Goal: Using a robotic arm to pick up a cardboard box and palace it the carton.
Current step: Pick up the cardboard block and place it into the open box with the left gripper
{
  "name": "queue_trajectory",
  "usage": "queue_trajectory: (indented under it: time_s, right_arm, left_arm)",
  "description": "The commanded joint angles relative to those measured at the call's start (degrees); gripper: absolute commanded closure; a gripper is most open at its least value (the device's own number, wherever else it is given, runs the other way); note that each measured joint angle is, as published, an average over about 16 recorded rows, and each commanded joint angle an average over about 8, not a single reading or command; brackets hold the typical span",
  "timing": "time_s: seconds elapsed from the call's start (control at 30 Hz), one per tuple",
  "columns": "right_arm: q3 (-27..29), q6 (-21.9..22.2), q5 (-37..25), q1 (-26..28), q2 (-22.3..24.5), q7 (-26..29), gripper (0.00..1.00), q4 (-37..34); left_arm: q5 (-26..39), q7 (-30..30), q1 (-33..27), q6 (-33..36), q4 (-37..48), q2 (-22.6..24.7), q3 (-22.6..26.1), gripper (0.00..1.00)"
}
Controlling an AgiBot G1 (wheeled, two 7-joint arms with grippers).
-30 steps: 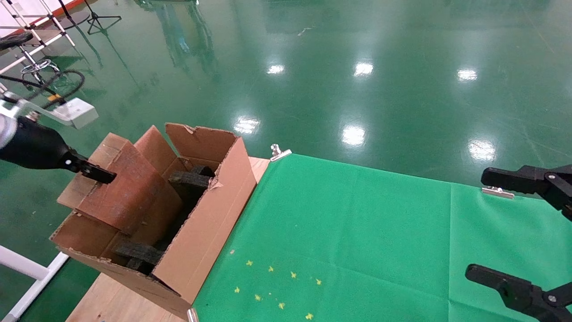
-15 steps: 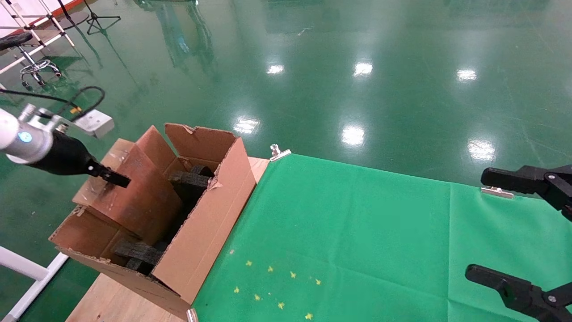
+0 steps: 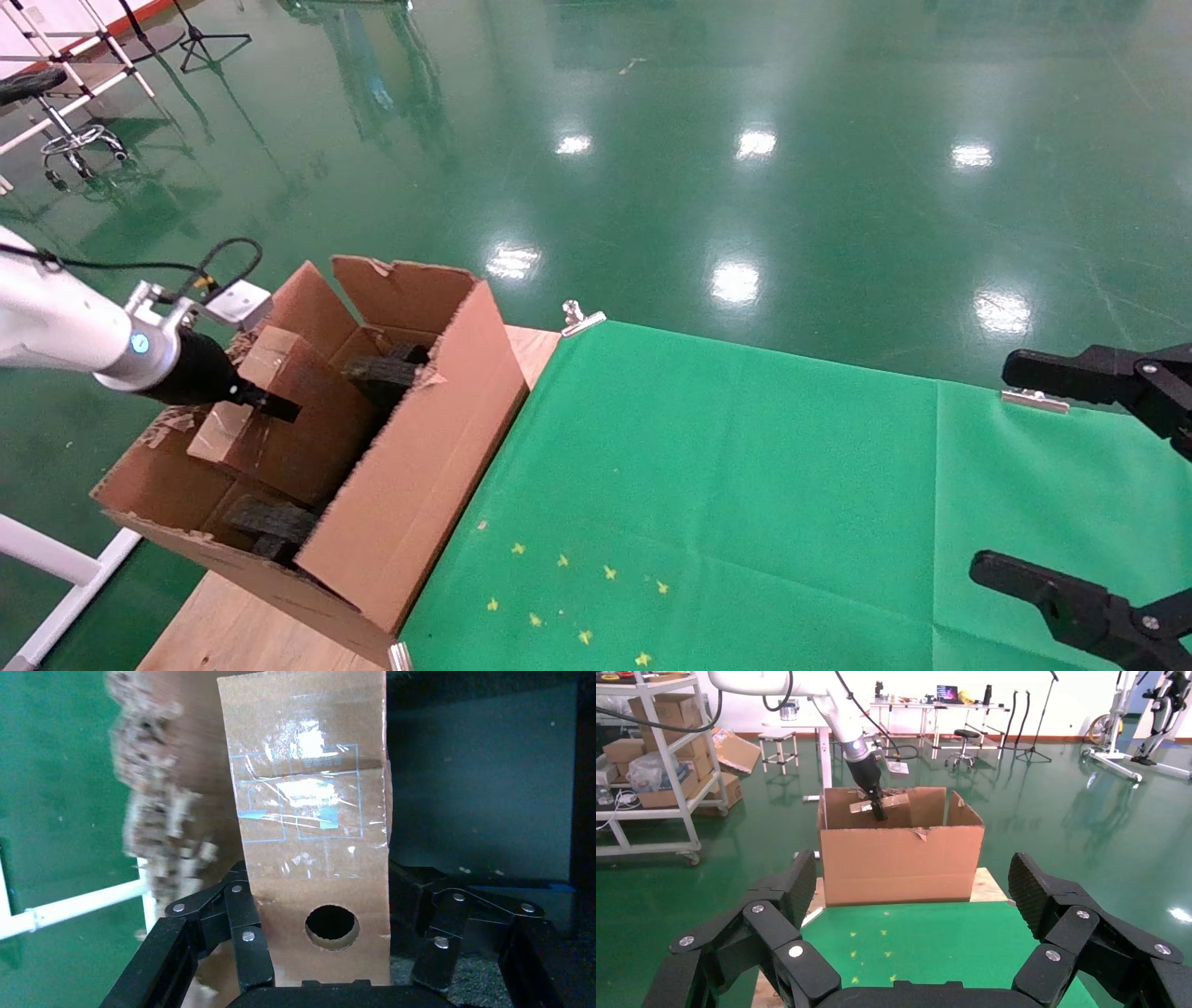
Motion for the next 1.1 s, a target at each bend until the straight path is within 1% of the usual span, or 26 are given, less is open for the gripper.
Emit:
queue_trajectory:
  time_s: [0.03, 0.27, 0.3, 0.53, 0.57, 1.1]
  right_arm:
    - [0.0, 0.0, 0.0, 0.0, 0.0, 0.0, 0.00, 0.0]
    - [0.0, 0.0, 0.0, 0.0, 0.0, 0.0, 0.00, 0.0]
    - [0.0, 0.0, 0.0, 0.0, 0.0, 0.0, 0.00, 0.0]
    - [0.0, 0.0, 0.0, 0.0, 0.0, 0.0, 0.00, 0.0]
    - [0.0, 0.0, 0.0, 0.0, 0.0, 0.0, 0.00, 0.0]
    - [0.0, 0.0, 0.0, 0.0, 0.0, 0.0, 0.00, 0.0]
  left_arm:
    - [-0.5, -0.1, 1.1, -0.8, 0.2, 0.2, -0.3, 1.00]
    - [-2.1, 0.5, 2.9, 1.0, 0.1, 0.7, -1.4, 1.00]
    - [-2.3, 0.5, 3.1, 1.1, 0.1, 0.7, -1.5, 0.98]
    - [-2.9, 0.6, 4.2, 0.6, 0.6, 1.0, -2.0, 0.11]
    - [-3.0, 0.6, 4.3, 0.6, 0.6, 1.0, -2.1, 0.00]
    - [-2.8, 0.6, 4.0, 1.3, 0.4, 1.0, -1.9, 0.00]
